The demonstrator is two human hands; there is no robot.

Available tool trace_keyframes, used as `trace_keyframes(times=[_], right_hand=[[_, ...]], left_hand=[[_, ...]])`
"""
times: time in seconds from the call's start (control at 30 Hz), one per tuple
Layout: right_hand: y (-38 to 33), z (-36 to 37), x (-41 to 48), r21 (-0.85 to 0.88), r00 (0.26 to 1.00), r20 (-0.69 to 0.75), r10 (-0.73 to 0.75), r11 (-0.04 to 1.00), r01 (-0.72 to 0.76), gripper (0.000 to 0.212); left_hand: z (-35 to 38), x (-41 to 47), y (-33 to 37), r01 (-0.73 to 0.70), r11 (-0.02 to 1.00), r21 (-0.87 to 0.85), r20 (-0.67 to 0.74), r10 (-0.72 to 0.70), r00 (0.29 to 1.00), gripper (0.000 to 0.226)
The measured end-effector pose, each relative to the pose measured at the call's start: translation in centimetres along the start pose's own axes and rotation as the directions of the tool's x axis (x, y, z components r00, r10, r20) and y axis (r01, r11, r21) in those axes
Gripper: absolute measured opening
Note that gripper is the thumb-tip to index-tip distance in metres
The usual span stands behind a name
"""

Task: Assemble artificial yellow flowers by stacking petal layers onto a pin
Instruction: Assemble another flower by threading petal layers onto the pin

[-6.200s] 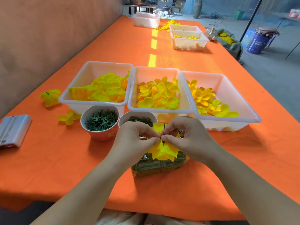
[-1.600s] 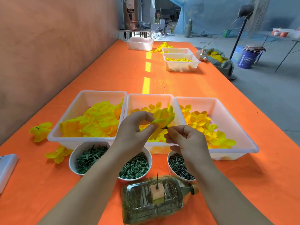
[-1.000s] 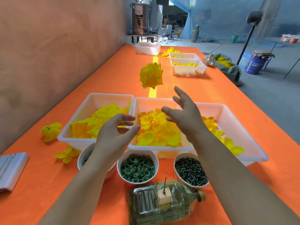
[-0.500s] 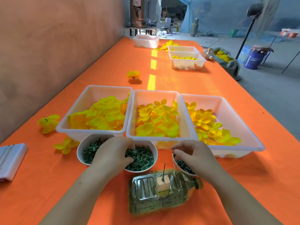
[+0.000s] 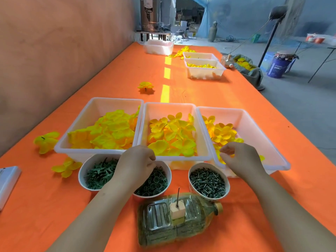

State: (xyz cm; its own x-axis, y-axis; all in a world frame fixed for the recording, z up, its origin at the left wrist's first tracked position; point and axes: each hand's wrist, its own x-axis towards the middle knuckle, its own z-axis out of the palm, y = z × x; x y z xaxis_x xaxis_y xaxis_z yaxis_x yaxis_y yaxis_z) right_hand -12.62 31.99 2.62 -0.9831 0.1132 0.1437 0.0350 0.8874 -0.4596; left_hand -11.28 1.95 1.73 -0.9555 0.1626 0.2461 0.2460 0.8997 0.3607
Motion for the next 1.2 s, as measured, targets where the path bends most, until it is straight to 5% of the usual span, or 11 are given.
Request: trace_keyframes(times=[0.1,0.17,0.27,0.37,0.57,0.8,0.93,1.07,1.2], right_hand=[[-1.3,-0.7,-1.3,0.015,0.973,0.007,-0.231,0.973,0.231,0.012],[-2.0,-0.9,-2.2,-0.053,0.941,0.18,-0.288,0.952,0.302,0.008],[-2.5,-0.1,-2.8,-0.305,0.879,0.407,-0.25,0.869,0.389,0.033],[-3.2,0.9,-3.1,-0.465,0.871,0.428,-0.239,0.768,0.439,0.025],[-3.5,2.1,-3.8,-0.467,0.866,0.456,-0.205,0.773,0.429,0.018],[-3.0,1.3,-4.0,-0.283,0.921,0.304,-0.243,0.9,0.331,0.014],[-2.4,0.1,-3.7,0.068,0.97,0.219,-0.103,0.994,0.09,0.01],[-2.1,-0.1,-4.1,0.455,0.957,0.291,0.013,0.878,-0.15,0.009],[-2.2,0.7,-4.8,0.578,0.964,0.264,0.015,0.798,-0.17,0.008]], left_hand=[[0.1,-0.2,0.1,0.003,1.0,-0.016,-0.01,-0.003,1.0,0.011],[0.2,-0.3,0.3,0.005,1.0,0.003,-0.01,-0.005,1.0,0.009],[0.3,-0.3,0.6,0.005,0.999,0.039,-0.006,-0.005,1.0,0.007],[0.4,-0.3,0.6,0.006,0.999,0.05,-0.002,-0.005,1.0,0.008],[0.3,-0.4,0.7,0.013,1.0,0.018,-0.006,-0.013,1.0,0.009],[0.0,-0.3,0.3,0.036,0.996,-0.087,-0.02,-0.038,0.999,0.007],[-0.3,-0.8,0.2,-0.001,0.976,-0.218,-0.153,-0.033,0.988,0.009],[-0.9,-2.7,2.0,-0.107,0.916,-0.387,-0.271,-0.002,0.963,0.012],[-1.8,-4.9,4.4,-0.036,0.731,-0.682,-0.081,-0.027,0.996,0.005]])
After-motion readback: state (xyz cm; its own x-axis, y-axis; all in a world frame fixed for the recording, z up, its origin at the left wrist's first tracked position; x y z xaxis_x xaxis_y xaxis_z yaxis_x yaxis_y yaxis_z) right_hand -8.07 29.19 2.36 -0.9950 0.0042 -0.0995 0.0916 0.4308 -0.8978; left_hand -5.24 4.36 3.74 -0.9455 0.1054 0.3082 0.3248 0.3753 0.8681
